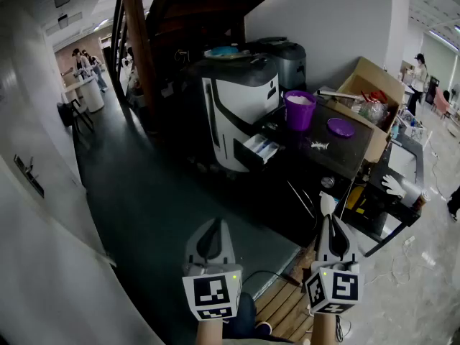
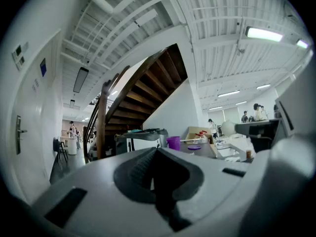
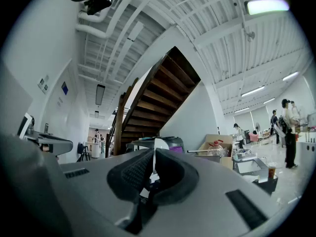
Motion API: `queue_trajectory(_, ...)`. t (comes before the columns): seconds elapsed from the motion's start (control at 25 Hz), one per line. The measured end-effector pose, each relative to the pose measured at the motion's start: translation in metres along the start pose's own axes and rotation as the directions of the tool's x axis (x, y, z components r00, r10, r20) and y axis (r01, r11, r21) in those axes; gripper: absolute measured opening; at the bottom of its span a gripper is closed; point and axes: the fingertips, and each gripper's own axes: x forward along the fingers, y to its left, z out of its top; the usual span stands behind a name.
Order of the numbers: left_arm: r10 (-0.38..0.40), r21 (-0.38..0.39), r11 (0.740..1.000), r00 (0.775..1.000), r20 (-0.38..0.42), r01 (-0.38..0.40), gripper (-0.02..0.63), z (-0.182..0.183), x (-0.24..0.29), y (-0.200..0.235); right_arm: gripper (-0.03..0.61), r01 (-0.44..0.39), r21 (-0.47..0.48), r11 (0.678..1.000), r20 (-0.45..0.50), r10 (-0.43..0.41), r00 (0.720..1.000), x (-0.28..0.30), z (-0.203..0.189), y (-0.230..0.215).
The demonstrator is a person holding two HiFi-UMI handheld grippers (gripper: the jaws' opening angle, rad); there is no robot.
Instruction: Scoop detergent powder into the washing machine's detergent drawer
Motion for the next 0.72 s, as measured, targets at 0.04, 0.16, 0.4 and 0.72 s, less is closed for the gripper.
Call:
queue_trajectory(0.04, -0.003, 0.019, 1.000, 1.000, 0.003, 0.003, 0.002, -0.0019, 0.0002, -0.0002, 0.021, 0.000, 0.002, 1.000, -0.002, 0.000, 1.000, -0.0006, -0.0010, -0.0009)
queue_trajectory(0.16, -0.007, 0.046, 0.999, 1.000, 0.006, 0.006, 0.002, -0.0052, -0.0008, -0.0015, 0.021, -0.002, 0.005, 1.000, -0.003, 0.002, 1.000, -0.0024, -0.0029, -0.0032)
queue_trajectory(0.4, 0.000, 0.039, 0.999, 1.000, 0.000, 0.000, 0.002, -0.0051, -0.0026, -0.0005, 0.021, -0.011, 0.004, 1.000, -0.011, 0.011, 1.000, -0.0031, -0.0025, -0.0019)
queue_trajectory(0.72, 0.001, 0.039, 0.999, 1.000, -0.001, -0.001, 0.002, -0.0052, -0.0046, -0.0053, 0.021, -0.004, 0.023, 1.000, 0.002, 0.004, 1.000, -0.0074, -0.0001, -0.0091)
